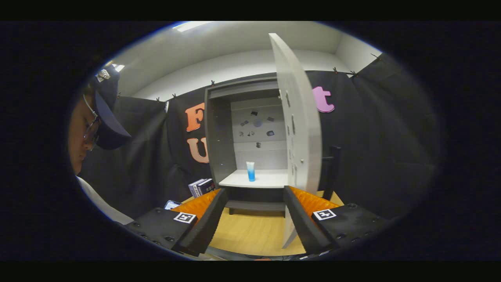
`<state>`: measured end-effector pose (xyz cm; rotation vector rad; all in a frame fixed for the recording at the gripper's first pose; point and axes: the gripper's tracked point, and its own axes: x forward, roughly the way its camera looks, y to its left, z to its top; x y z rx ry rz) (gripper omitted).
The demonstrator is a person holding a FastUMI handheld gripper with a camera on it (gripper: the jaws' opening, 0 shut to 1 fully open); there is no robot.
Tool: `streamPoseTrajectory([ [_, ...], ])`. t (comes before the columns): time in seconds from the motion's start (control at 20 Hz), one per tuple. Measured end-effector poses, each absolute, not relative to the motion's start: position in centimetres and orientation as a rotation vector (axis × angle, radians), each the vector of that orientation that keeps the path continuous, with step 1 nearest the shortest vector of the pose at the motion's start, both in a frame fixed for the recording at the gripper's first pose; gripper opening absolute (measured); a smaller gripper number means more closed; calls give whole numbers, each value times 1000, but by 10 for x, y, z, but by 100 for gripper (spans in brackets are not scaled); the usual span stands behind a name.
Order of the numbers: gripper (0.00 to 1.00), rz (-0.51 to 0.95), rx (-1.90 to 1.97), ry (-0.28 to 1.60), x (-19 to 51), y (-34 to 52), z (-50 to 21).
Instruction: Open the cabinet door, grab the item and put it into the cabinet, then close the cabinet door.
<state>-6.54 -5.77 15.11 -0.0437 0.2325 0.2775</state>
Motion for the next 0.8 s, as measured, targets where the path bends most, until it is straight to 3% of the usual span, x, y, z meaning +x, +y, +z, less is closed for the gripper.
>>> streamPoseTrajectory([
  [0.25,93,212,-22,210,-79,-115,158],
  [0.5,94,119,27,174,-49,-175,164],
  [0.8,94,184,44,220,-16,-177,146],
])
